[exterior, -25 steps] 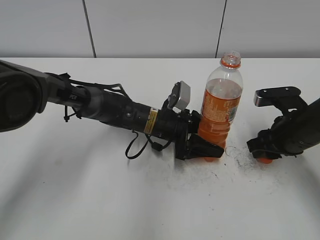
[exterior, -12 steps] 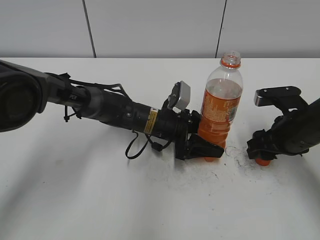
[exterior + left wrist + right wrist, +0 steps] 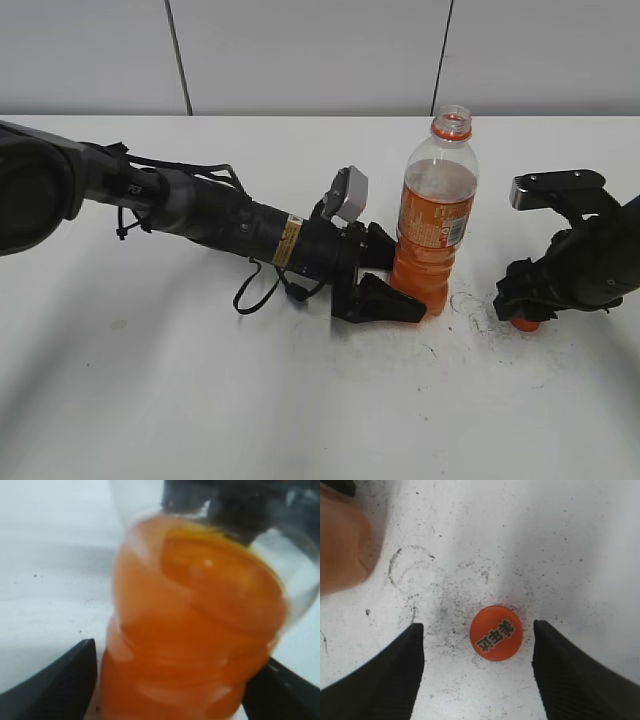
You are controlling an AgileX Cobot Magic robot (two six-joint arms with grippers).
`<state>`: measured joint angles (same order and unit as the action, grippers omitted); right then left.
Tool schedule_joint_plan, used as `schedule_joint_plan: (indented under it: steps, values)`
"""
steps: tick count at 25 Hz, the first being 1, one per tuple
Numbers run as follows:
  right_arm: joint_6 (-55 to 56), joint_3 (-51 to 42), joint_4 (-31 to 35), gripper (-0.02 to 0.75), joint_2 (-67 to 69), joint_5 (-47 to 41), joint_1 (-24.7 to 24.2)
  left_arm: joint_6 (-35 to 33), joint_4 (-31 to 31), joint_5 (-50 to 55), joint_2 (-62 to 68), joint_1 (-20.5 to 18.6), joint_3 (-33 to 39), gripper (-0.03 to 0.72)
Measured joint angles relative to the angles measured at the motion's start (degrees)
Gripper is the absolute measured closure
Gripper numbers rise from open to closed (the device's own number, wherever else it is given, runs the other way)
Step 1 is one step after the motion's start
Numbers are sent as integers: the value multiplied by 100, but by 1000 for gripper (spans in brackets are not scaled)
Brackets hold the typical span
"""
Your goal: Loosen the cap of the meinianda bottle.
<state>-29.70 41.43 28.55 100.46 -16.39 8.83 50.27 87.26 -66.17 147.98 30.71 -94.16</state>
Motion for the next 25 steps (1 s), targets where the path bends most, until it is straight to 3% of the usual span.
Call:
schedule_joint_plan:
  steps: [7,13,25]
  values:
    - [2,0,0,238,0,1,4,148,688,-71,-105,-334,0,34]
    - [2,0,0,237,0,1,6,377,1211,67,-291,-616,0,91]
    - [2,0,-5,237,-535,-131,6,1161,1300,1212,-1185,-826,91,134]
